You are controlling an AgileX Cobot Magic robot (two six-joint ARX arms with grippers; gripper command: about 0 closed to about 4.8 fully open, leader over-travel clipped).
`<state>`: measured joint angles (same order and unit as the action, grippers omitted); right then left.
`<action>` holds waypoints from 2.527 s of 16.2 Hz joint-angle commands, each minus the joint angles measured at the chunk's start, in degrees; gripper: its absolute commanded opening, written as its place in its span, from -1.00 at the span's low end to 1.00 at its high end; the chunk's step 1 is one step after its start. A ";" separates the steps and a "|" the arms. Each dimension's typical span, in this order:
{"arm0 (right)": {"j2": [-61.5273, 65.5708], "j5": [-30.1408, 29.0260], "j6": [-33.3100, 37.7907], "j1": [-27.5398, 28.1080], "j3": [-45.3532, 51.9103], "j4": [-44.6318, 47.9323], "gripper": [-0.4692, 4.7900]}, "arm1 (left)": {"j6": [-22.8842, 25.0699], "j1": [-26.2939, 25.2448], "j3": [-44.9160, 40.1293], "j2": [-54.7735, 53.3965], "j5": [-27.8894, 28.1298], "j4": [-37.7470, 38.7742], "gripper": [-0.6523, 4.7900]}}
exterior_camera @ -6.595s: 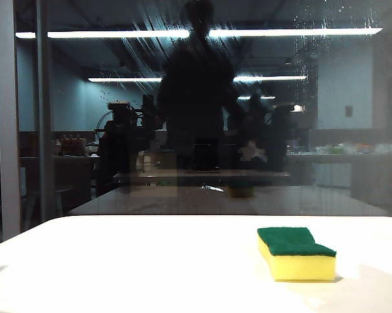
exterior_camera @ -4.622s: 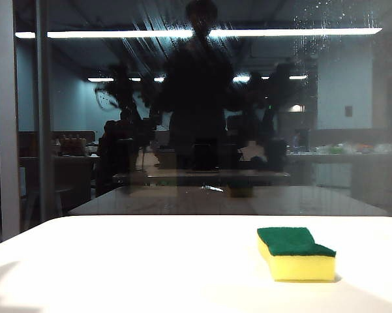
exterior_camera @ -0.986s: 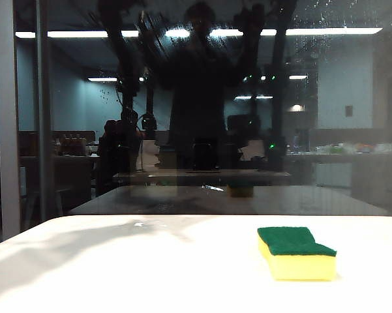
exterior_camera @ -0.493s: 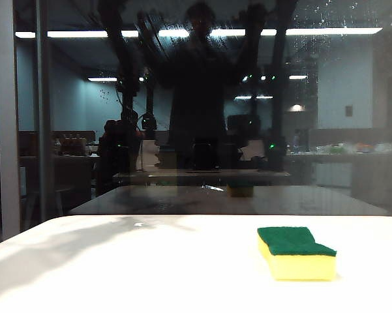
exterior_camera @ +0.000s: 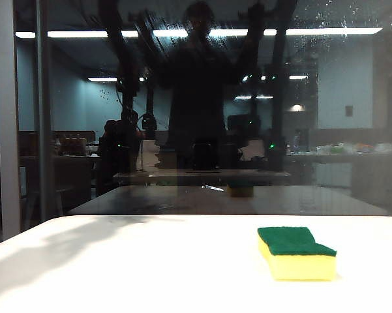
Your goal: Reach upward to find where there is water on the glass, pick up the sponge from the table, dry the water, and finally place the sponge back on the table.
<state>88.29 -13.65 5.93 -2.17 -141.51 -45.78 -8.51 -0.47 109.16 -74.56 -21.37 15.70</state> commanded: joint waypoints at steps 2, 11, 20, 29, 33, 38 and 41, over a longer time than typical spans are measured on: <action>-0.44 9.79 -3.26 -0.02 -0.17 0.44 -0.83 | 3.63 0.00 0.20 0.24 9.51 0.48 -0.78; -0.50 20.98 -6.62 -0.02 -0.20 0.59 -0.83 | 9.62 0.02 0.20 0.24 15.32 1.86 -0.78; -2.23 20.00 -6.64 -0.02 -0.17 -5.49 -0.82 | 9.62 0.02 0.20 0.26 14.93 3.50 -0.78; -2.51 5.64 -4.52 -0.09 5.44 -27.08 -0.37 | 9.64 0.02 0.20 1.86 14.71 12.98 -0.78; -10.29 5.55 -4.44 -0.09 23.56 -25.70 -0.01 | 9.64 0.02 0.17 5.16 14.71 14.03 -0.78; -27.58 -0.44 -4.04 -0.11 54.29 -17.38 -0.01 | 9.64 0.02 -0.09 7.08 14.69 16.98 -0.78; -34.07 -3.61 -0.28 -0.11 69.11 -10.29 0.24 | 9.64 0.02 -0.07 7.34 14.69 17.25 -0.78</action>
<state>55.29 -15.90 3.68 -2.26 -74.54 -58.98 0.67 -0.45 108.88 -67.48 -6.46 33.56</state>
